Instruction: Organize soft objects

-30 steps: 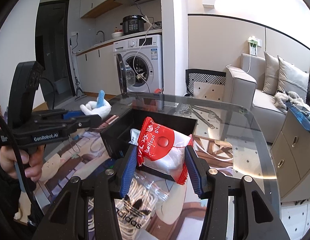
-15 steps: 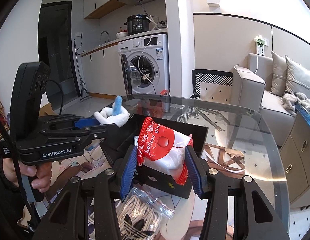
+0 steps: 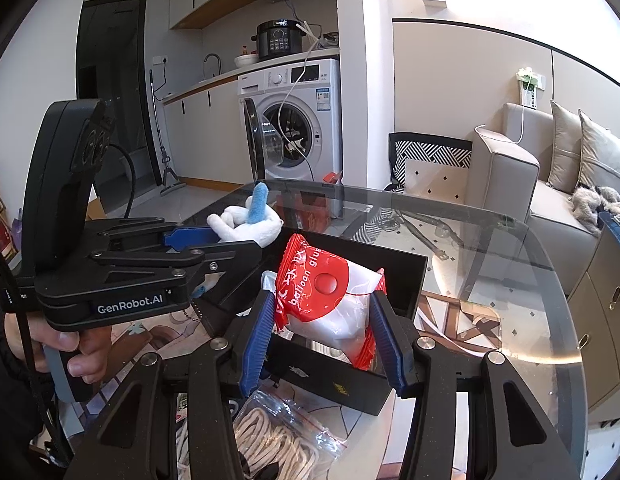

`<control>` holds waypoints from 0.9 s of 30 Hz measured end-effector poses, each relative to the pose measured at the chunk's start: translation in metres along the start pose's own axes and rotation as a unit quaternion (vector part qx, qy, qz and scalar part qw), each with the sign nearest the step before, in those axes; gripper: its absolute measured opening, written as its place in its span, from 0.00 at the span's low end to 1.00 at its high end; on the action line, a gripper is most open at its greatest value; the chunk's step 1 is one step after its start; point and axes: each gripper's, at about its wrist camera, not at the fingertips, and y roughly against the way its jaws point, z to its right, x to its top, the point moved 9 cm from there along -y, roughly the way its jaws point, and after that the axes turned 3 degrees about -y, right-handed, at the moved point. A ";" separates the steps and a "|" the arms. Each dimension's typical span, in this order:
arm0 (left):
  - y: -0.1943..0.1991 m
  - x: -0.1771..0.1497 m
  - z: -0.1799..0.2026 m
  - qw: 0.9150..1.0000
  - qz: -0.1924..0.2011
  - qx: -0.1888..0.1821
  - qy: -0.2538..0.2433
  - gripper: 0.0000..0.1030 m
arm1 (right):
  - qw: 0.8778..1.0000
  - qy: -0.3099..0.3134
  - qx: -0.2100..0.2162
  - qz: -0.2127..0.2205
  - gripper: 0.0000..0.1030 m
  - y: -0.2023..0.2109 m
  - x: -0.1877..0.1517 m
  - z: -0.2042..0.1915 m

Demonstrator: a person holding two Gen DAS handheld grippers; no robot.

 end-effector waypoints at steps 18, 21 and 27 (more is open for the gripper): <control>-0.030 0.004 0.000 1.000 -0.017 -0.004 -0.006 0.32 | 0.999 0.012 -0.012 -0.028 0.48 -0.033 0.002 0.011; -0.037 0.002 0.002 1.000 -0.022 -0.005 -0.007 0.32 | 0.999 0.013 -0.014 -0.032 0.48 -0.038 0.000 0.012; -0.047 -0.005 0.004 0.999 -0.035 -0.004 -0.009 0.32 | 0.999 0.015 -0.020 -0.041 0.48 -0.045 -0.002 0.018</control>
